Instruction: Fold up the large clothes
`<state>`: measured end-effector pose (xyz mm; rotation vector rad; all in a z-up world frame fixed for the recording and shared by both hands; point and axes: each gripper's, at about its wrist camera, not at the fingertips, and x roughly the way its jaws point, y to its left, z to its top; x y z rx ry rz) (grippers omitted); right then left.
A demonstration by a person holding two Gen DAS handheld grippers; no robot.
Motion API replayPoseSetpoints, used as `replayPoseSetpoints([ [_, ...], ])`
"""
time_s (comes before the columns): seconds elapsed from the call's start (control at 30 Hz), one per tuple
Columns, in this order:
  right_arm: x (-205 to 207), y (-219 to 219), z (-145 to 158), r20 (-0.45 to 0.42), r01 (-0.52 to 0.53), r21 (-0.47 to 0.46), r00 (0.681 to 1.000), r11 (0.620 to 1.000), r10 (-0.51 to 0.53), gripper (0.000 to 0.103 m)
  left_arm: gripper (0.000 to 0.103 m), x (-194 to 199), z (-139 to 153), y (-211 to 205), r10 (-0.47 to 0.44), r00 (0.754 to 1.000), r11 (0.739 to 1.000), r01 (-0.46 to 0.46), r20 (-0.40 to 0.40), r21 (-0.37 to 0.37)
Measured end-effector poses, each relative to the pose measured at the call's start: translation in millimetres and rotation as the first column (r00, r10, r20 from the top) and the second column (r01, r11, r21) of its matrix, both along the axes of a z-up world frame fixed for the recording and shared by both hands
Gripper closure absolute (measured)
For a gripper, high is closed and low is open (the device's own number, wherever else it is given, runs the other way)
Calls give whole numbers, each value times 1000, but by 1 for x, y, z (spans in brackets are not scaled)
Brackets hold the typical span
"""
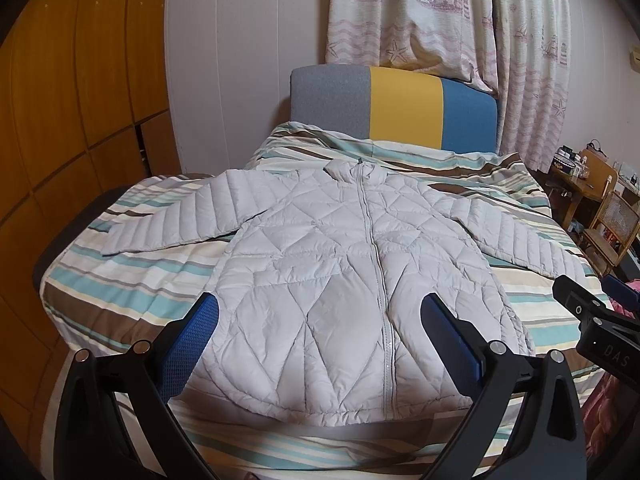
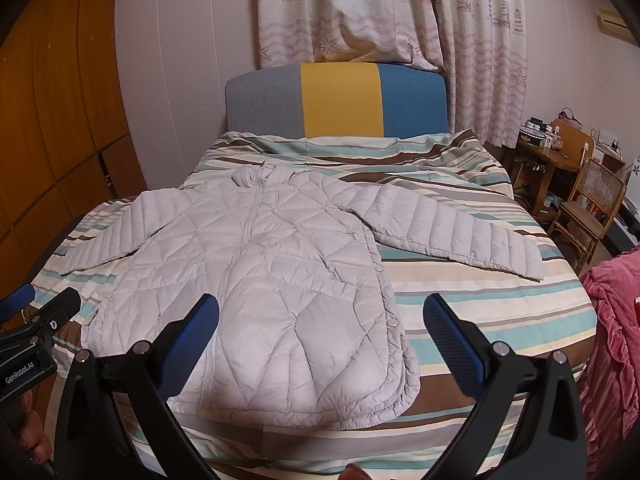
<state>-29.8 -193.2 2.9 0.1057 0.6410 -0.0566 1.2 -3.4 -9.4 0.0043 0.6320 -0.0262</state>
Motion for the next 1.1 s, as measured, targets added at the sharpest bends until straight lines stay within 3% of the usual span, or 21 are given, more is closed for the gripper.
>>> replayPoseSetpoints([
  [1.1,2,-1,-4,-18,-3,-5,1000,1000,3,2,3,0,-7,-1,2,1000,1000,-2,-10,-8],
])
